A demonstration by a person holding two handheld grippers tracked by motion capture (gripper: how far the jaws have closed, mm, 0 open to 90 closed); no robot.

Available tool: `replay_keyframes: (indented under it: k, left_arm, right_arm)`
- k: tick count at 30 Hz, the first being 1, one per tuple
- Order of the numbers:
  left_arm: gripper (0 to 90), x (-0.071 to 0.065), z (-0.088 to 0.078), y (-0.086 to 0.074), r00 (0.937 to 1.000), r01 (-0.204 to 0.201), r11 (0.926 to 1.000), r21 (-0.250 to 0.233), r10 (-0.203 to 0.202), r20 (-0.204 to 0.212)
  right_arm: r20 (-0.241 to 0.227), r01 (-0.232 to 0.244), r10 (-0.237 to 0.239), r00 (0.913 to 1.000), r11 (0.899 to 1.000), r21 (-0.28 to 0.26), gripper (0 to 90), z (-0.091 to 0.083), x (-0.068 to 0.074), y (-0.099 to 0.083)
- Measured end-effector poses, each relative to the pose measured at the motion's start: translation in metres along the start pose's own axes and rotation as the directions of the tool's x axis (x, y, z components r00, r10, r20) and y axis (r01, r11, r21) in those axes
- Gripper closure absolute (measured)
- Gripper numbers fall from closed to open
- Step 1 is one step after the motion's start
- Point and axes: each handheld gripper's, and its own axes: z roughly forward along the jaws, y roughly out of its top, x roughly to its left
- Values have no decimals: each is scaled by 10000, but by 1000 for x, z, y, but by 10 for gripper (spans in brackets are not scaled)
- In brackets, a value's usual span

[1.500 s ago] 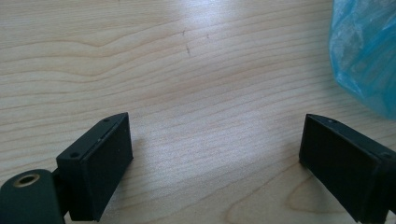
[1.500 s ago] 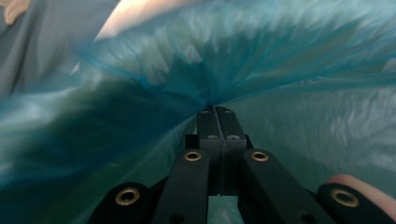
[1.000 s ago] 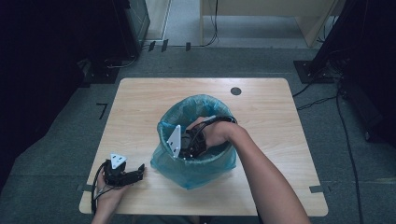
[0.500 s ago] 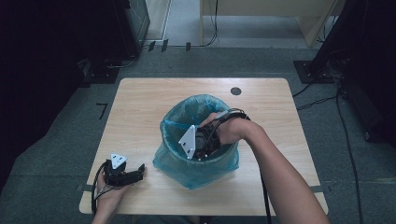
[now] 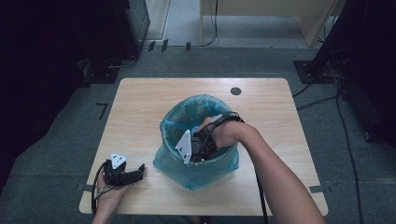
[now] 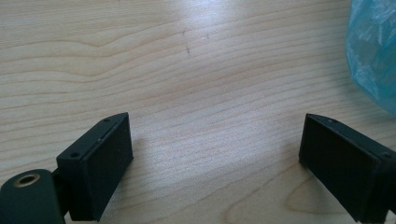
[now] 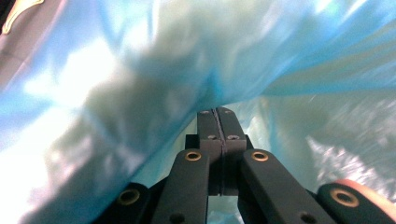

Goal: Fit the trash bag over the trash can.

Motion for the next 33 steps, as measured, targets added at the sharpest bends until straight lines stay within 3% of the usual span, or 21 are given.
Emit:
replay_keyframes:
  k: [10,17,33]
  left_arm:
    - [91,0,0,0,10000,0,10000,2,0,0]
    - [91,0,0,0,10000,-2,10000,2,2,3]
    - [91,0,0,0,10000,-46,10000,-5,46,41]
  right_arm:
    - [508,215,-215,9985,9998,12,900,-3,-19,16]
    - [907,607,-645,9938,9972,439,900,-1,-39,25]
    - [1695,-79,-84,9855,9955,950,900,17,-67,3]
